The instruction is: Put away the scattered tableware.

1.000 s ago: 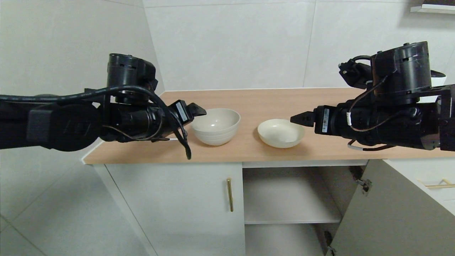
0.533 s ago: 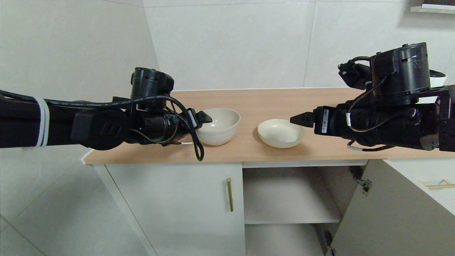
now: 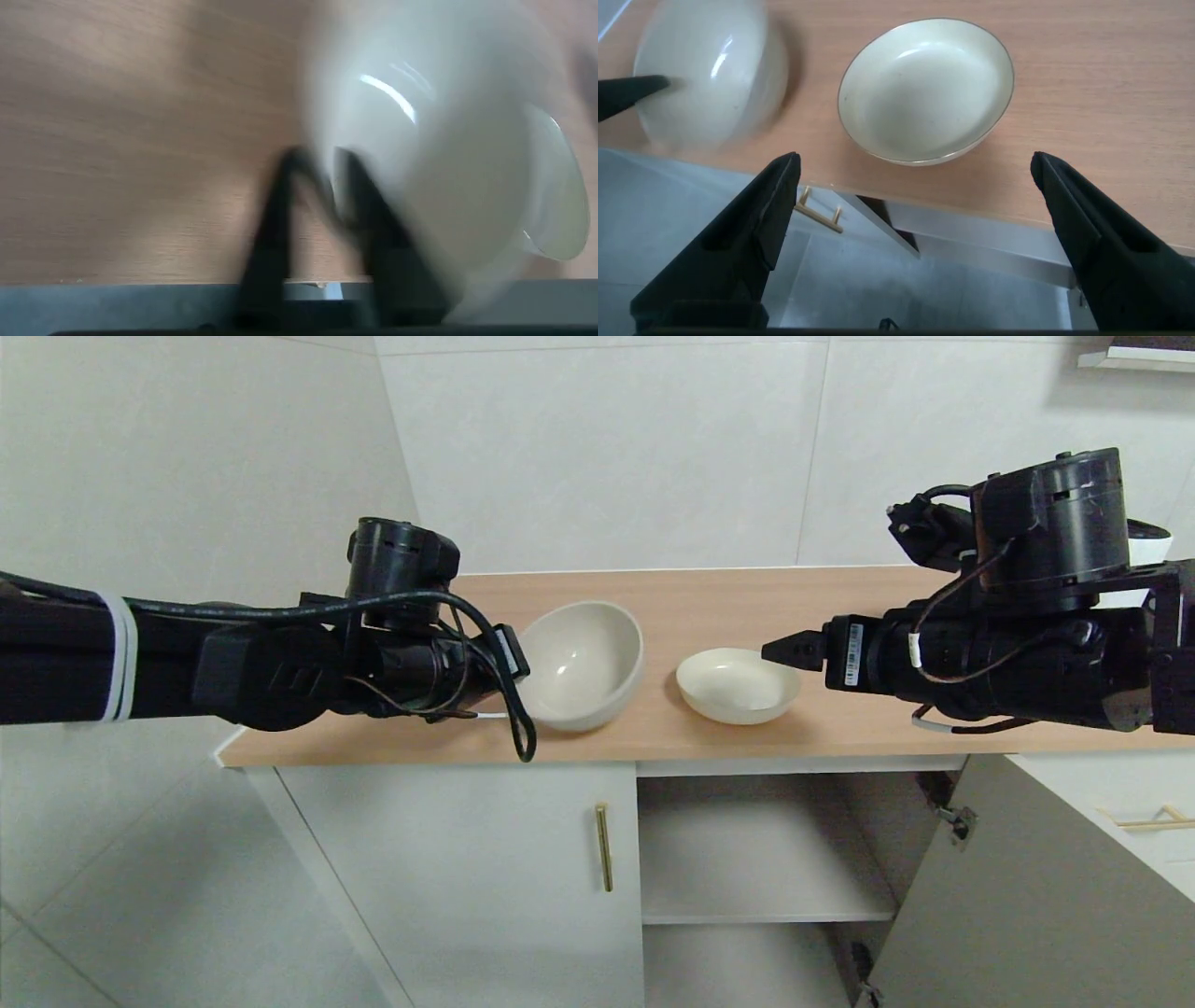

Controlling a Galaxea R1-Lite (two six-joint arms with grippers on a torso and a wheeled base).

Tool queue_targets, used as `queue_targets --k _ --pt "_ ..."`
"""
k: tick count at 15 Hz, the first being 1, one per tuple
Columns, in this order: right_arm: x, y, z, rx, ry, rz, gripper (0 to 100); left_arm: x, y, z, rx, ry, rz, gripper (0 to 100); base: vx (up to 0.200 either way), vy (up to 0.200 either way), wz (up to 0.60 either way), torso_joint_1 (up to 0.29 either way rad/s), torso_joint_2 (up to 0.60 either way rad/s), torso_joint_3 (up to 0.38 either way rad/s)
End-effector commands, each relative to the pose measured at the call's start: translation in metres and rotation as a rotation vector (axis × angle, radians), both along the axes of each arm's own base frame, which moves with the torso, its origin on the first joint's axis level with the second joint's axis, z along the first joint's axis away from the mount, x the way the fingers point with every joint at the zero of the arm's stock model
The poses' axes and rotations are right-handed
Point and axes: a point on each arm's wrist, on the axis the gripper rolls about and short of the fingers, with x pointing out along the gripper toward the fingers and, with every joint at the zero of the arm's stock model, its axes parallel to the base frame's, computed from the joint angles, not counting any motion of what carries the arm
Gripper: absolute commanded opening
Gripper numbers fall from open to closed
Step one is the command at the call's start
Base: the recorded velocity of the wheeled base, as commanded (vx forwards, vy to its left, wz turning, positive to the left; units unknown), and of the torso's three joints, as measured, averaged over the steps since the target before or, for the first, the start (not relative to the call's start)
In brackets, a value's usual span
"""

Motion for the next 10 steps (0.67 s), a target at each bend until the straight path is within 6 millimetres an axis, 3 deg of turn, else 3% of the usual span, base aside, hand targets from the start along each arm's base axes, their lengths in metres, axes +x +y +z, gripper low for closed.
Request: queue_targets --k 1,6,10 --pt "0.000 0.000 0.000 0.000 0.000 0.001 100 -0.003 0.002 0.005 -0.005 -0.013 0.001 0 0.000 0.000 0.00 0.000 0.00 0.000" --pt "0.006 0.002 -0.005 -0.010 0.016 -0.003 100 -0.010 0.004 0.014 -0.011 -0.027 -0.003 0 0.000 0.000 0.00 0.000 0.00 0.000" --pt "0.053 -0.002 -0.030 -0.030 0.071 -0.106 100 -0.039 0.014 0.038 -0.057 -0.063 -0.062 0 0.000 0.000 0.00 0.000 0.00 0.000"
